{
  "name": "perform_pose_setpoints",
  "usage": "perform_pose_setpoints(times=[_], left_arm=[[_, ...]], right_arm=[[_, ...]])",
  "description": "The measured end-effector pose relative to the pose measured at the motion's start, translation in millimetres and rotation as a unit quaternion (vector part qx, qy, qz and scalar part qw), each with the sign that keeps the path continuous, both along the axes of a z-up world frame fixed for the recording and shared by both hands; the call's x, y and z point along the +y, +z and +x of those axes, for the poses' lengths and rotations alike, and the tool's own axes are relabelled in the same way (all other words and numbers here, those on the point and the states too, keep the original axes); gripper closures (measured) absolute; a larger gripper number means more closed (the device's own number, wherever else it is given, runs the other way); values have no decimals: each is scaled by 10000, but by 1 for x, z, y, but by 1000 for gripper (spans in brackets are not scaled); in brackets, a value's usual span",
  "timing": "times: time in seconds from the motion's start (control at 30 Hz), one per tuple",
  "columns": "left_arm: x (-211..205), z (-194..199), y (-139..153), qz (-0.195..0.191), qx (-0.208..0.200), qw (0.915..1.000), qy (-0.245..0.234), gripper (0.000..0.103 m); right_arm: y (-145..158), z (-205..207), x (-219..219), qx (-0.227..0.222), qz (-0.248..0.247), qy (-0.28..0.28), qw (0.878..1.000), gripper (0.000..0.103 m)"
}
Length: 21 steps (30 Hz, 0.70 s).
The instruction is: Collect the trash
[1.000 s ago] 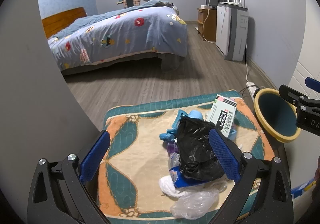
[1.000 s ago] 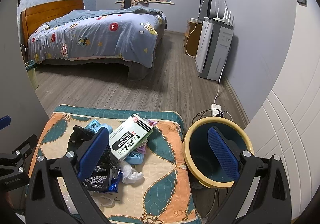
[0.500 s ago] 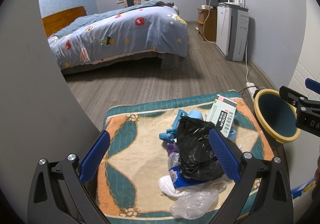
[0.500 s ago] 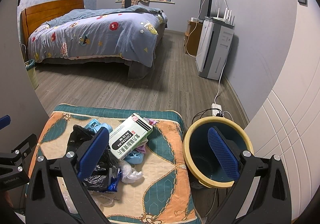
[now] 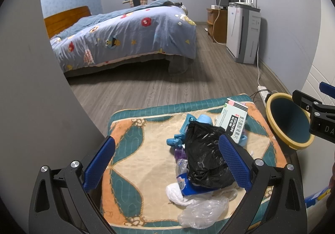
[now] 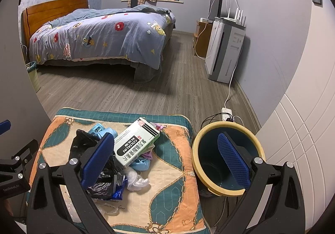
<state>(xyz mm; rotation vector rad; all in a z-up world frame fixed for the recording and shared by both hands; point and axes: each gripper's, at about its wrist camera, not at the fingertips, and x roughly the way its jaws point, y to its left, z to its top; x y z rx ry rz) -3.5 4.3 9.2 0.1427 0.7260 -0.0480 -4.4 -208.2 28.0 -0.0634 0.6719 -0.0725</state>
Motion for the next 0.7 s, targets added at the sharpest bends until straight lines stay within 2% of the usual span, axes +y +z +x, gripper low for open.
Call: perform_pose_setpoints(times=[0.43, 0.7], left_arm=[[0, 0, -2, -11, 8, 10000, -19, 5], [-5, 1, -6, 71, 25, 10000, -51, 5]], right_arm=[[-1, 0, 0, 19, -1, 2, 10000, 6], [-14, 8, -5, 302, 148, -1, 9994, 6]])
